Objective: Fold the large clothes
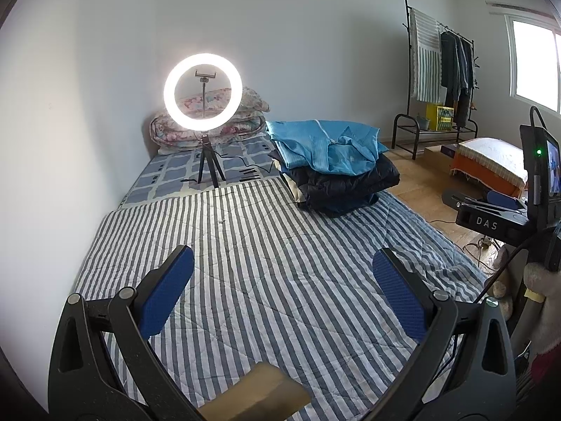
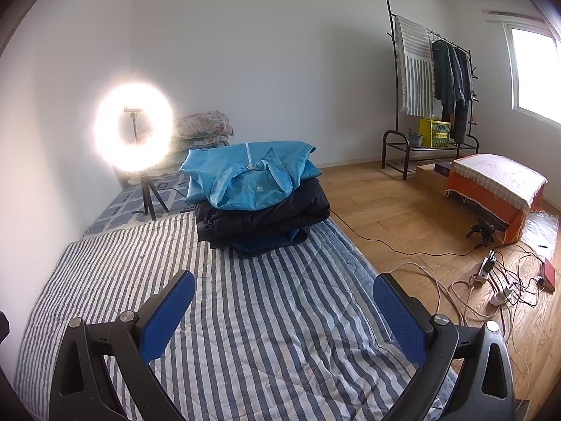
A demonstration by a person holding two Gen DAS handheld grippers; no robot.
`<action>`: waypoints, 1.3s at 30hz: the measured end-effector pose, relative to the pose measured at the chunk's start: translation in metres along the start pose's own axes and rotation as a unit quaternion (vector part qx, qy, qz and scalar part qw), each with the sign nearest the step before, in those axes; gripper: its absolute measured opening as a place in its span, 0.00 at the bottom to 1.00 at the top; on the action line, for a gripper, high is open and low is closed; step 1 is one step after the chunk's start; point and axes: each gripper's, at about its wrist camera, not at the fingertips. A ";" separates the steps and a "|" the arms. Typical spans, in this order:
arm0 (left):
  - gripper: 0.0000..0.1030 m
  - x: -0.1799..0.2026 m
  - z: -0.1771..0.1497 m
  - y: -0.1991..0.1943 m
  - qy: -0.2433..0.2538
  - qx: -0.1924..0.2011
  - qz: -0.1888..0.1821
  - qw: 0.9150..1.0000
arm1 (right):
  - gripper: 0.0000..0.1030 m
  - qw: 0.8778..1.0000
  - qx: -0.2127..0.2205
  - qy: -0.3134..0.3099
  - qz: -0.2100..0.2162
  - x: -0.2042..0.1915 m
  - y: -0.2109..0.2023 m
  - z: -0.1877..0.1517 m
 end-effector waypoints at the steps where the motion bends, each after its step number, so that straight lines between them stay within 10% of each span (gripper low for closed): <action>1: 1.00 0.000 0.000 0.000 0.000 0.000 0.000 1.000 | 1.00 1.000 0.000 0.001 0.000 0.000 0.000 0.000; 39: 1.00 0.006 -0.007 0.000 0.004 0.003 0.006 1.000 | 1.00 1.000 -0.011 0.004 0.005 0.002 0.005 -0.007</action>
Point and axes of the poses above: each gripper's, at about its wrist camera, not at the fingertips, and y roughly the way its jaws point, x to its right, z to its top, and after that the axes turned 14 degrees about z, right-handed
